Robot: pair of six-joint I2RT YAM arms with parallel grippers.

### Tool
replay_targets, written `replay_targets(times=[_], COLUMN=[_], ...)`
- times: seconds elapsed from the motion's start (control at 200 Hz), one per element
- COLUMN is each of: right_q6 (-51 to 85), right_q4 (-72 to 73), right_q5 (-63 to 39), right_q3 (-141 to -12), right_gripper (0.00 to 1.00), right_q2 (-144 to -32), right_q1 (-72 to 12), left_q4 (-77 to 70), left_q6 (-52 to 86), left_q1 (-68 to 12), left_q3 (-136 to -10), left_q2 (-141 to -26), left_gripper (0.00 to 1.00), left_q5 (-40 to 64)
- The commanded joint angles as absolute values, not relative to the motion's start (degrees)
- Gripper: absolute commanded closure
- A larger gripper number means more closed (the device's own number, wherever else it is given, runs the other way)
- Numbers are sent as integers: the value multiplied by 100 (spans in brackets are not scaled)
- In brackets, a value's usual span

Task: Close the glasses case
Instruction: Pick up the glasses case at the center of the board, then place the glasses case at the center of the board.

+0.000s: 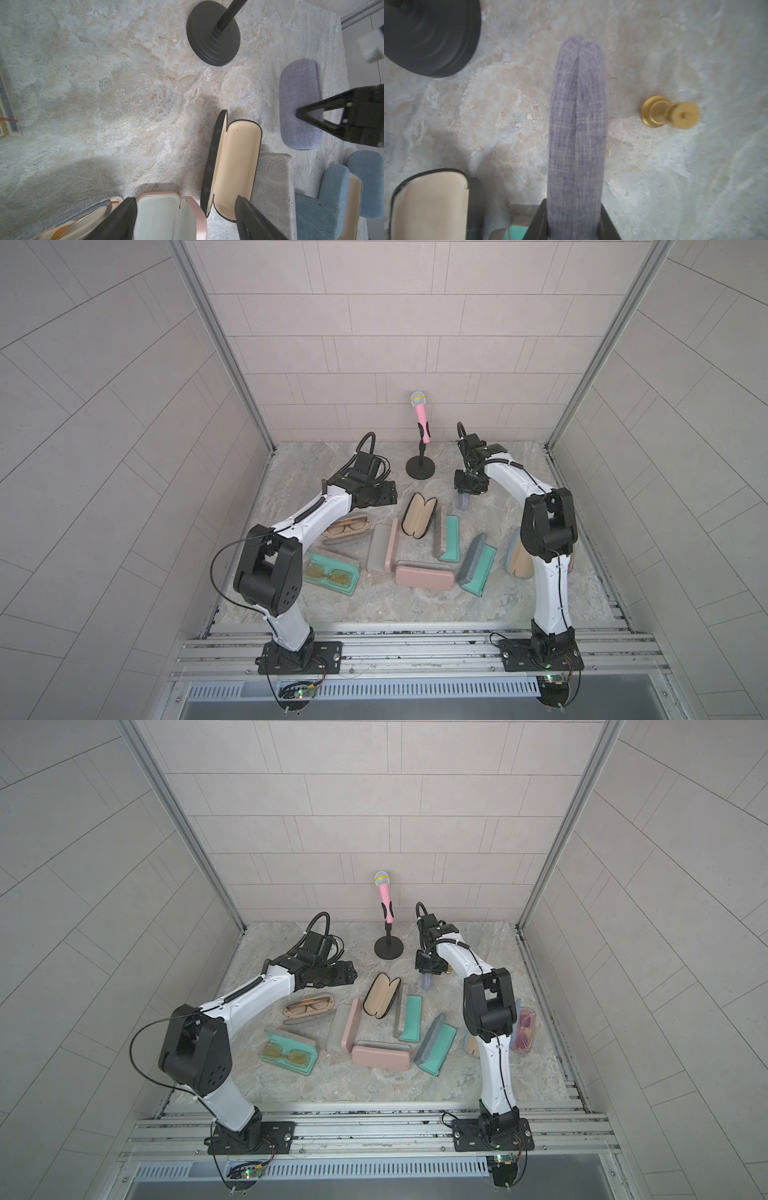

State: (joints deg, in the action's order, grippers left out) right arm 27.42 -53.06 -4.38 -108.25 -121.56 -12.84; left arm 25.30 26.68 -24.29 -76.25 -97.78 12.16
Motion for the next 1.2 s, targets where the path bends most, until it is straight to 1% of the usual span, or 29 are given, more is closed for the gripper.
replay_targets(times=[0.0,0.105,0.28,0.35,0.425,0.716,0.886,1.196], right_q6=[2680,2773,3135,3293,3357,3563,3629,3652], right_q4=[-5654,-5642,-5000,-4804,-4643,-4350,-4018,-3840], right_q5=[83,630,1689,2114,2283,2081,1537,641], right_q3=[-11074,-10785,-9707,-9390,-9183,-9064,-8915,-8944], right_gripper=[87,87,87,87,87,87,85,83], right_q2=[-11411,-11078,-10449,-10338,-10342,-10805,-11004,-11553], right_q1=[-1090,-970,-862,-833,-763,-269,141,782], left_q4=[2645,2663,2645,2680,2676,2698,2811,2891], left_q6=[2610,2599,2583,2567,2558,2510,2422,2430], left_q1=[-2445,-2444,-2444,-2445,-2443,-2445,-2443,-2449], left_q3=[-7750,-7730,-7654,-7643,-7610,-7689,-7837,-8032], left_q2=[-9692,-9678,-9623,-9624,-9615,-9848,-10049,-10272], left_gripper=[19,19,19,19,19,19,19,19], left_q5=[1146,1178,1177,1151,1121,1104,1028,957])
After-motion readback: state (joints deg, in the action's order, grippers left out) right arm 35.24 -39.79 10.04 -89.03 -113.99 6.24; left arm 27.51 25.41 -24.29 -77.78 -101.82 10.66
